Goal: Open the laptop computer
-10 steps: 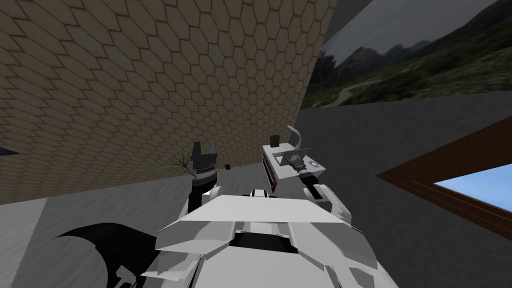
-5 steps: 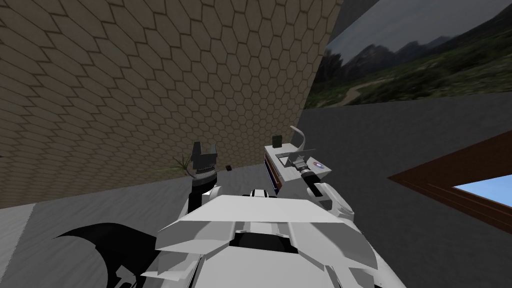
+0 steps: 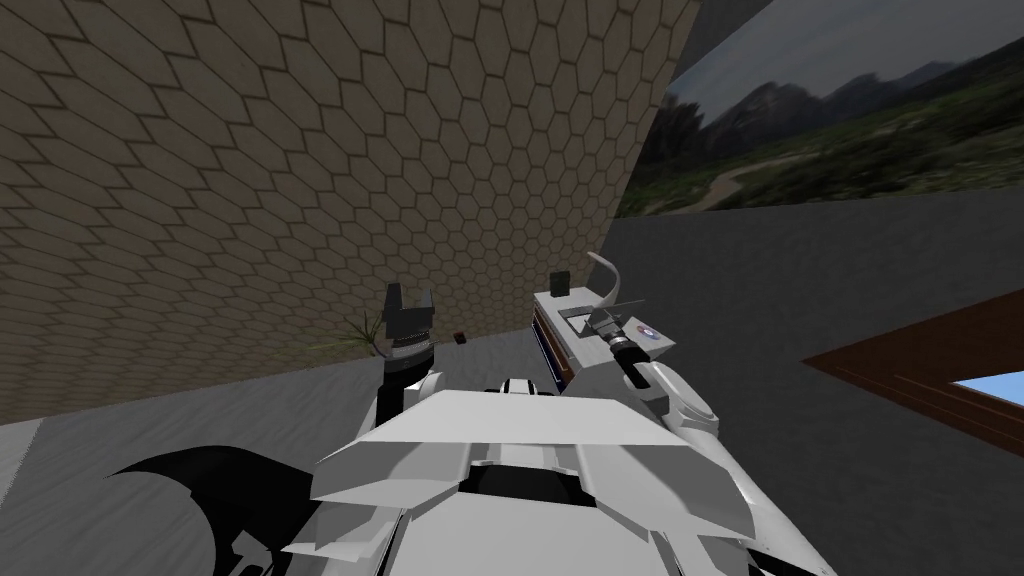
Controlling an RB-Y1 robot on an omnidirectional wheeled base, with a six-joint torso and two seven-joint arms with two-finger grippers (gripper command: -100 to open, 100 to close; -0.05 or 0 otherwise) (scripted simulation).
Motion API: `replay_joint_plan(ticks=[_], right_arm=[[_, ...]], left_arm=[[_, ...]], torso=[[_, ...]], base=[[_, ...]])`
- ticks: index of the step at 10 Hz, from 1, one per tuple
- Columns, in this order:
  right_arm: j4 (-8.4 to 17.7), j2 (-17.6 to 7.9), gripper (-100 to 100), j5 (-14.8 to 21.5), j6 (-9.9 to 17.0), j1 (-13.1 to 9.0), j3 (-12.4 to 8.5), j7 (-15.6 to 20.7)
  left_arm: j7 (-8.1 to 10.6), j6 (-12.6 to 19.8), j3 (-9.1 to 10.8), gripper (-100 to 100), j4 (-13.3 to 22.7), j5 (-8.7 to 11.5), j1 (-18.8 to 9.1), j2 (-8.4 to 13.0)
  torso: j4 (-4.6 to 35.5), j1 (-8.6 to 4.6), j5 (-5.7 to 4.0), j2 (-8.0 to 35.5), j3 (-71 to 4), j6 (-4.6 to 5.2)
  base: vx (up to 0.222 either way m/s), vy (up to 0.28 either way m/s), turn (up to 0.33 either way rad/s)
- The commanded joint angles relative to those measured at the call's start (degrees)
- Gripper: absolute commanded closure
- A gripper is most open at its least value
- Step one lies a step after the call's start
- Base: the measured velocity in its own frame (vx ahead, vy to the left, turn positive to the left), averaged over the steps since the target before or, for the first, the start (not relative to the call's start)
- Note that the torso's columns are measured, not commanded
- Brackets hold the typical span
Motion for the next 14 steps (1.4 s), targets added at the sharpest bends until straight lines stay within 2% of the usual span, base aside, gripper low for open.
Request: replay_joint_plan(ticks=[1, 2, 4, 5, 6, 7, 8, 9, 10, 11, 12, 14], right_arm=[[1.77, -1.99, -100, 2.78, 1.27, -0.78, -0.78, 3.1], [2.29, -2.74, -100, 3.58, 1.63, -1.04, -1.01, 3.95], [1.96, -2.08, -100, 3.15, 1.33, -0.84, -0.9, 3.62], [1.96, -2.07, 100, 3.14, 1.32, -0.84, -0.9, 3.59], [2.72, -5.0, 100, 2.13, 1.3, 0.75, -0.83, 1.35], [2.72, -6.05, 100, 2.13, 1.3, 0.75, -0.83, 1.35], [3.57, -8.72, 100, 1.14, 1.25, 2.42, -0.62, -0.9], [3.57, -9.96, 100, 1.14, 1.25, 2.42, -0.62, -0.9], [4.41, -12.02, 100, 0.14, 1.19, 4.09, -0.4, -3.15], [4.41, -13.66, 100, 0.14, 1.19, 4.09, -0.4, -3.15], [5.26, -15.24, 100, -0.85, 1.13, 5.76, -0.18, -5.39], [5.26, -17.78, 100, -0.85, 1.13, 5.76, -0.18, -5.39]], left_arm=[[0.0, 0.0, 0.0, 0, 0.0, 0.0, 0.0, 0.0], [0.0, 0.0, 0.0, 0, 0.0, 0.0, 0.0, 0.0], [0.0, 0.0, 0.0, 0, 0.0, 0.0, 0.0, 0.0], [0.0, 0.0, 0.01, 0, 0.0, 0.0, 0.0, 0.01], [0.0, 0.0, 0.01, 0, 0.0, 0.0, 0.0, 0.01], [0.0, 0.0, 0.0, 0, 0.0, 0.0, 0.0, 0.0], [0.0, 0.0, 0.0, 0, 0.0, 0.0, 0.0, 0.0], [0.0, 0.0, 0.0, 0, 0.0, 0.0, 0.0, 0.0], [0.0, 0.0, 0.0, 0, 0.0, 0.0, 0.0, 0.0], [0.0, 0.0, 0.0, 0, 0.0, 0.0, 0.0, 0.0], [0.0, 0.0, 0.0, 0, 0.0, 0.0, 0.0, 0.0], [0.0, 0.0, 0.0, 0, 0.0, 0.0, 0.0, 0.0]], torso=[[0.02, 0.03, 0.0, 0.06, 0.04, 0.0], [0.02, 0.07, 0.02, 0.07, 0.05, 0.0], [0.0, 0.0, 0.01, 0.0, 0.0, -0.01], [0.01, -0.07, -0.03, 0.03, 0.02, 0.0], [-0.08, -0.03, -0.09, -0.04, 0.0, -0.09], [-0.13, 0.16, -0.04, -0.24, -0.13, -0.1], [-0.1, 0.24, 0.04, -0.27, -0.16, -0.09], [-0.18, 0.2, -0.04, -0.41, -0.22, -0.16], [-0.18, 0.09, -0.05, -0.43, -0.25, -0.18], [-0.18, 0.04, -0.09, -0.4, -0.22, -0.18], [-0.15, -0.08, -0.11, -0.3, -0.17, -0.15], [-0.06, -0.04, -0.05, -0.13, -0.06, -0.08]], base=[[0.012, 0.083, -0.02], [0.029, 0.094, -0.017], [0.01, 0.027, -0.003], [0.003, 0.001, -0.015], [0.029, 0.05, 0.039], [0.041, 0.069, 0.031], [0.069, 0.091, 0.056], [0.078, 0.092, 0.021], [0.086, 0.101, 0.06], [0.061, 0.086, 0.025], [0.067, 0.1, 0.073], [0.046, 0.051, 0.01]])
